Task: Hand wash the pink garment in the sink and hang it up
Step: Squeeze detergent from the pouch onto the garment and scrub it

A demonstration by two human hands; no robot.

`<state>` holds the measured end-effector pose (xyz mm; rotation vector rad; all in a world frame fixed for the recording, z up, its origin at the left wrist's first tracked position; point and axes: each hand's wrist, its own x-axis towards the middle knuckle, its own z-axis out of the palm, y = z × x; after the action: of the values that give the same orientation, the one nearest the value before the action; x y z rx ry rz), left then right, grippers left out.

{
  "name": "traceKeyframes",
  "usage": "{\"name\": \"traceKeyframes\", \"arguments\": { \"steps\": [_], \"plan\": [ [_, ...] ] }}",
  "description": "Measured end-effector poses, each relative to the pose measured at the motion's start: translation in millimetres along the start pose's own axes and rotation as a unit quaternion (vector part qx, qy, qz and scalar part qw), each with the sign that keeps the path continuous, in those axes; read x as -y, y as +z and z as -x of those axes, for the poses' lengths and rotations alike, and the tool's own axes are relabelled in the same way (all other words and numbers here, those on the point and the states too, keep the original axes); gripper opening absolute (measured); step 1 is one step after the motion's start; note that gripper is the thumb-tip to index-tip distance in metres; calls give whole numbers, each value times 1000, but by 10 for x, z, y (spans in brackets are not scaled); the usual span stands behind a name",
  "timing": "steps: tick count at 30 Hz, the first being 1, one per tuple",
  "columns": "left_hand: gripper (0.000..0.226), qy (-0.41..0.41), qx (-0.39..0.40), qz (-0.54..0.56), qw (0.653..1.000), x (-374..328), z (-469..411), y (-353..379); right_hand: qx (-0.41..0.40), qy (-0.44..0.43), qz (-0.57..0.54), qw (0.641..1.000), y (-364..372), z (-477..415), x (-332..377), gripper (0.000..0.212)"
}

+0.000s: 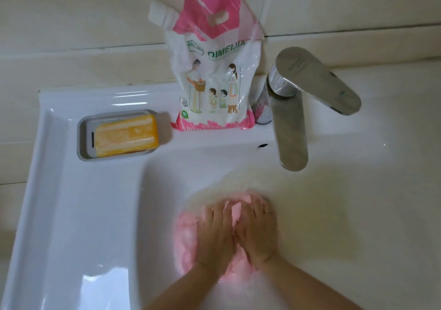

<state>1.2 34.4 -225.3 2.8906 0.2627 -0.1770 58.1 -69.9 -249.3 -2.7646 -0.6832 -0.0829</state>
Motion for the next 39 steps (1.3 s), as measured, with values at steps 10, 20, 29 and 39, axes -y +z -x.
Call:
{"name": "traceKeyframes", "arguments": {
  "steps": [10,20,29,39],
  "plan": [
    [64,-188,45,168,967,-22,-520,-338,10,280,-183,942,-322,-502,124,42],
    [32,-21,-16,23,999,220,-174,36,-17,33,-10,999,102,-225,67,25],
    [50,-66,0,137,988,209,-314,-274,-4,228,-176,958,-316,-444,247,40],
    [31,-21,-76,80,994,232,-402,11,-16,83,8,996,12,-432,132,31]
  ]
}}
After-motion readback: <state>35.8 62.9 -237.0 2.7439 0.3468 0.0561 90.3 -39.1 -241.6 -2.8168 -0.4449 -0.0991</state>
